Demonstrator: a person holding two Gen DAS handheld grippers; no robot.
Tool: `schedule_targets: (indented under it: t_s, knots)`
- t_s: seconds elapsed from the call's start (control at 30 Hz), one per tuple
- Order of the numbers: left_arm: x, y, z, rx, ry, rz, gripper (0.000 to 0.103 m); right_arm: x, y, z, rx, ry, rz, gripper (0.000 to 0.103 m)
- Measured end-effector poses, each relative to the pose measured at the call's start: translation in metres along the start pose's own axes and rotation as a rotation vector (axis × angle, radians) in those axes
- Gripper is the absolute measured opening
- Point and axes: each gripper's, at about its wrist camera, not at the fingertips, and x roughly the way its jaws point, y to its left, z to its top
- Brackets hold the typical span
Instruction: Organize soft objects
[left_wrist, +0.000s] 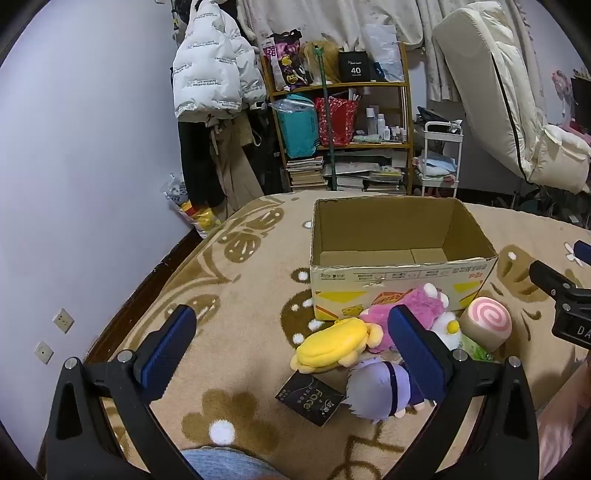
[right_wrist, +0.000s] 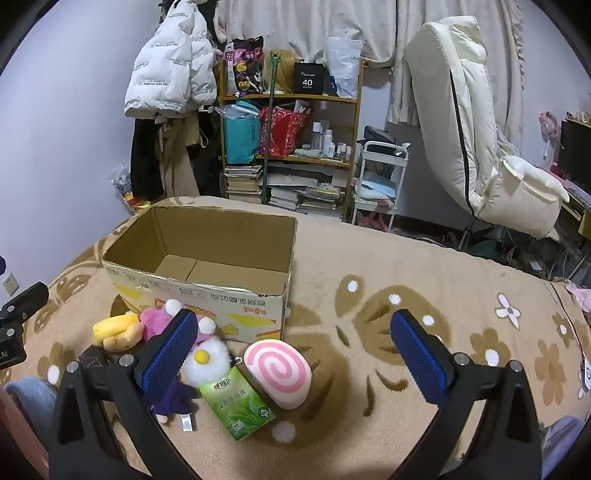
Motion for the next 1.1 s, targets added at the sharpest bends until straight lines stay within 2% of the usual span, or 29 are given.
schedule_targets:
  t_s: [0.3,1.1]
  knots:
    - [0.003,-0.004,-0.003,0.004,0.01,-0.005,0.102,0.003,0.002,0.002,0.006,0.026,0.005,0.103]
    - [0.001,0.004,-0.002,-0.029,-0.011,0.017,0.102,-0.002,-0.005,-0.001,0.038,-0.007,0.003,0.103]
